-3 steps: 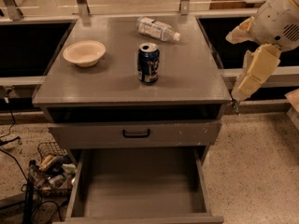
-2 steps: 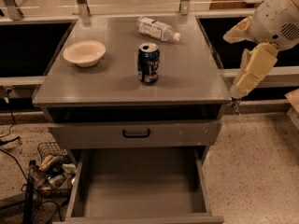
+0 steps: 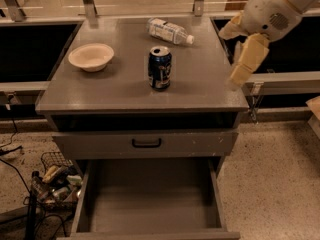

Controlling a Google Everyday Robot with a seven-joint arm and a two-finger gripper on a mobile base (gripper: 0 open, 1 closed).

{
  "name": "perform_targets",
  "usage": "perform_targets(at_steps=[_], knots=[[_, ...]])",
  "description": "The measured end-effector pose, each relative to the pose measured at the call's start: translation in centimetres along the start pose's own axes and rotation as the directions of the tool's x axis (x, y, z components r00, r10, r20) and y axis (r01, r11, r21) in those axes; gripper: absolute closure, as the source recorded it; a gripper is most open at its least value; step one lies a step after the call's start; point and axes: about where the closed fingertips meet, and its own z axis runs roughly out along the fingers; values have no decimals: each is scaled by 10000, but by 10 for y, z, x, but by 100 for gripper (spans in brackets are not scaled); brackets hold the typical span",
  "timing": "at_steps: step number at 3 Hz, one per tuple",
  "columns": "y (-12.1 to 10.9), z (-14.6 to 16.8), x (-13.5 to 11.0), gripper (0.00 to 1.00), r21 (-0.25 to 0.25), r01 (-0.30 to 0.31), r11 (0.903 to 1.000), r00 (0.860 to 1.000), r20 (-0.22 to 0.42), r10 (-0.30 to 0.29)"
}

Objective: Place pepsi can into middle drawer

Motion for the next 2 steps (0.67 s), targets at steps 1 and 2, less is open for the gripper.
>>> perform_targets(at_steps=[1,2], knots=[[-24,15,-29,0,-81,341,9994,9993,-143,-343],[-31,19,-33,0,65,436,9990,9989,165,-437]])
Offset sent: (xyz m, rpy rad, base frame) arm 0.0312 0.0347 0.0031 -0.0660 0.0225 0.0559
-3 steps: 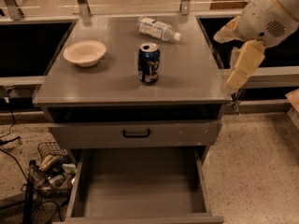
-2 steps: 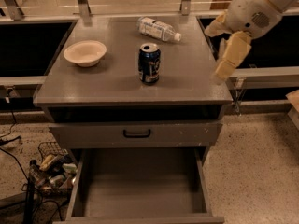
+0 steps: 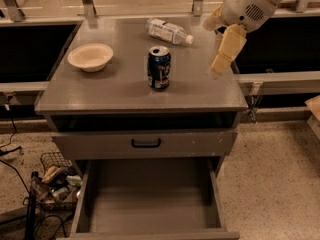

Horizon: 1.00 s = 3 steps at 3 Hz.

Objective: Place pepsi can into middle drawer

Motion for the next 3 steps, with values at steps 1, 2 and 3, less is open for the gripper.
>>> perform_targets(at_steps=[1,2,3], knots=[[-2,12,14,0,-759,-216,9969,9858,1645,339],[0,18,13,0,-1576,-223,9873,9475,3117,712],[2,19,10,0,-1989,-179,9799,9244,3701,920]])
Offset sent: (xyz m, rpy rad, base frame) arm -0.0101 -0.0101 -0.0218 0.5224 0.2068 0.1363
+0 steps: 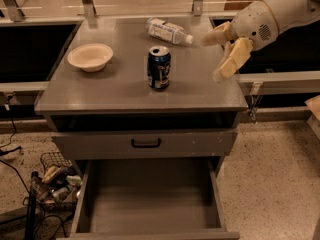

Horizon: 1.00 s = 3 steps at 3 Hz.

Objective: Place pepsi can into middle drawer

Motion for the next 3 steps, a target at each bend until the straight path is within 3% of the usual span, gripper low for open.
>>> perform_targets(at_steps=[2,3], knots=[[-18,8,-5,0,308,-80,9995,9980,622,61],[-39,27,-20,0,170,191,9997,9892,1453,-214]])
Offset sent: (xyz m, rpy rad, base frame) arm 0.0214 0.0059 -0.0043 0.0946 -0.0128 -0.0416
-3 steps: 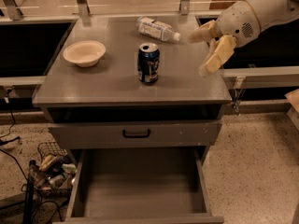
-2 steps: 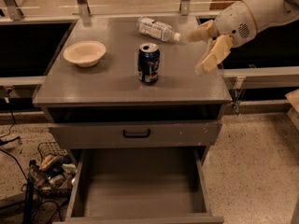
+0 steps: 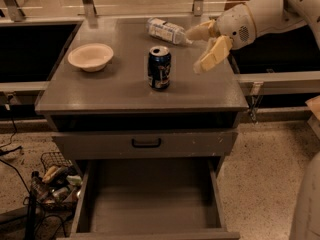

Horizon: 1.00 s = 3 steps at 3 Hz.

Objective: Place pepsi can into middle drawer

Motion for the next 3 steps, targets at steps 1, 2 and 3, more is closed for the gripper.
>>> perform_targets(at_steps=[1,2,3], knots=[[-11,10,-5,0,-100,110,9999,9992,378,-106],[-11,10,-5,0,-95,111,9999,9992,387,-107],[-15,21,7,0,-202,-176,9996,9984,527,186]])
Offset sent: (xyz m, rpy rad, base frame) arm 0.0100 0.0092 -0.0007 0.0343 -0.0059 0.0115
